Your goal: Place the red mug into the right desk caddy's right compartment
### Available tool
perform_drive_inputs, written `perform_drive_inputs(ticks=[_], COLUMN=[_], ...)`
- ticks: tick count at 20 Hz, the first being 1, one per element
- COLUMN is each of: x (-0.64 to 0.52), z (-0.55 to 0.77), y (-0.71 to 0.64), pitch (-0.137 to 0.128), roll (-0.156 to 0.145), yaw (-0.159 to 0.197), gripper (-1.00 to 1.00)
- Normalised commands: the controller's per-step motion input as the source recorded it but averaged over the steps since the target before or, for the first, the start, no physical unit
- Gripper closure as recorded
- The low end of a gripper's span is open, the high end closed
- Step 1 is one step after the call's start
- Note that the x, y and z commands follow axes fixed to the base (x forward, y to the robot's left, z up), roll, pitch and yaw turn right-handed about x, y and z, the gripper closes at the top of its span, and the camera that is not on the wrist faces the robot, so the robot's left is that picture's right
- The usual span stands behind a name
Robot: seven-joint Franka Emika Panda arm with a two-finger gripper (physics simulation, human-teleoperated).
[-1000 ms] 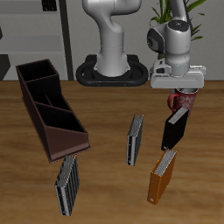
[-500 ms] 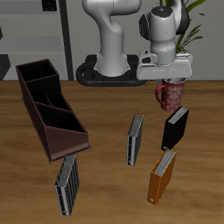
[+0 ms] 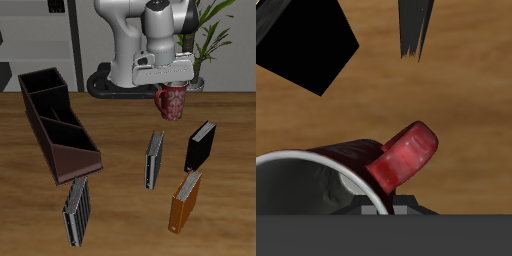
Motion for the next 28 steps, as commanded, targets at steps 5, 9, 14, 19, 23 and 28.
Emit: perform_drive_inputs(ticks=[5, 9, 14, 19, 23, 28], x=[-0.06, -0.14, -0.20, -0.17, 0.03, 0.03], z=[0.30, 0.38, 0.36, 0.31, 0.22, 0.21], y=[-0.64, -0.49, -0.37, -0.38, -0.48, -0.50], pitch=[-0.036, -0.019, -0.039, 0.000, 0.011, -0.002], roll=[-0.049, -0.012, -0.006, -0.002, -0.007, -0.015], yaw=[0.077, 0.046, 0.072, 0.046, 0.008, 0.075], gripper=[1.00, 1.00, 1.00, 1.00, 1.00, 1.00])
